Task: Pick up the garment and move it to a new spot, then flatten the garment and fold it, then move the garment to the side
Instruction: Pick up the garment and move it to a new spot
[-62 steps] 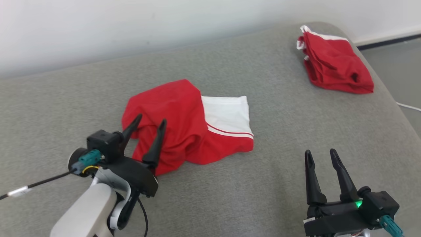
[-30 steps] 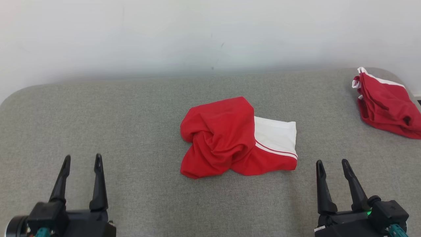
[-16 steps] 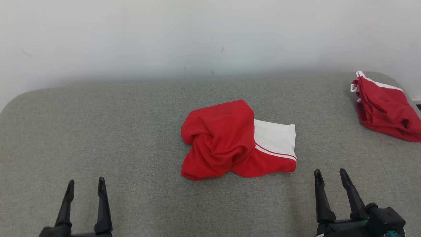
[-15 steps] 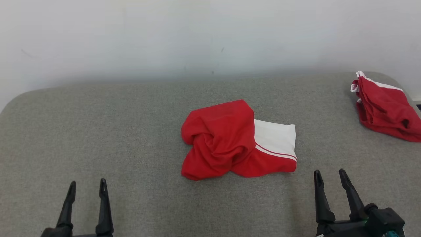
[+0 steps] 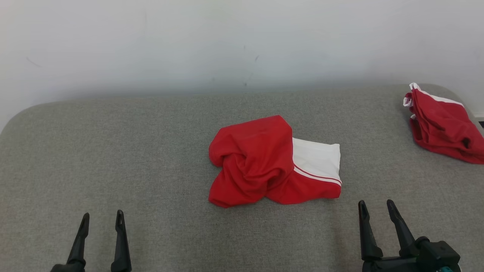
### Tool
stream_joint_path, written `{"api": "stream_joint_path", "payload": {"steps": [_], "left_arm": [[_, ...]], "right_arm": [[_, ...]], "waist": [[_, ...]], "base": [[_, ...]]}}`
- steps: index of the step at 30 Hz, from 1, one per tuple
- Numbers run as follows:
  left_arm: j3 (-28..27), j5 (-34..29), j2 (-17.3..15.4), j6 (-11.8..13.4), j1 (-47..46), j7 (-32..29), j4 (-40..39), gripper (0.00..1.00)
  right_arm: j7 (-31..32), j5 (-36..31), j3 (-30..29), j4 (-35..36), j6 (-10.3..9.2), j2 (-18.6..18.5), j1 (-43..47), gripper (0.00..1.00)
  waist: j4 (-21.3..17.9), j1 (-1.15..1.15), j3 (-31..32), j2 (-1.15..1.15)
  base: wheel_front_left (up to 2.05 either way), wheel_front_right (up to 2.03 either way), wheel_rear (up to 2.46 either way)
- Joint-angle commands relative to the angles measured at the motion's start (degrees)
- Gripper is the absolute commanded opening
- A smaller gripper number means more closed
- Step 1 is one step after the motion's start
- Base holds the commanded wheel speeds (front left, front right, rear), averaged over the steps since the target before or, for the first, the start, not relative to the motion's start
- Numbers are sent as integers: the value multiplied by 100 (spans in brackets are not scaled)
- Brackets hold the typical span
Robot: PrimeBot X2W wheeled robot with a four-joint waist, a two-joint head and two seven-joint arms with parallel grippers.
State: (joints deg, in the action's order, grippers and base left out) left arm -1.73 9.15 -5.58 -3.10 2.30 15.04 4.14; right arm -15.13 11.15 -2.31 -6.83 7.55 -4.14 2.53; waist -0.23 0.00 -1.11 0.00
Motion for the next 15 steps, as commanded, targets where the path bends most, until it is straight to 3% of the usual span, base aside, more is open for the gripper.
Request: {"api": "stream_joint_path", "payload": {"steps": [1, 15], "left_arm": [[-38, -72, 41, -49, 54, 19, 33, 100], [-213, -261, 174, -238, 8, 19, 136, 100]], "right_arm": [[0, -9, 0, -26, -15, 22, 51, 100], [0, -17, 12, -100, -15, 28, 36, 100]], "waist": [[5, 0, 7, 0], [19, 0, 14, 0]], "base": [[0, 0, 0], [0, 0, 0]]}}
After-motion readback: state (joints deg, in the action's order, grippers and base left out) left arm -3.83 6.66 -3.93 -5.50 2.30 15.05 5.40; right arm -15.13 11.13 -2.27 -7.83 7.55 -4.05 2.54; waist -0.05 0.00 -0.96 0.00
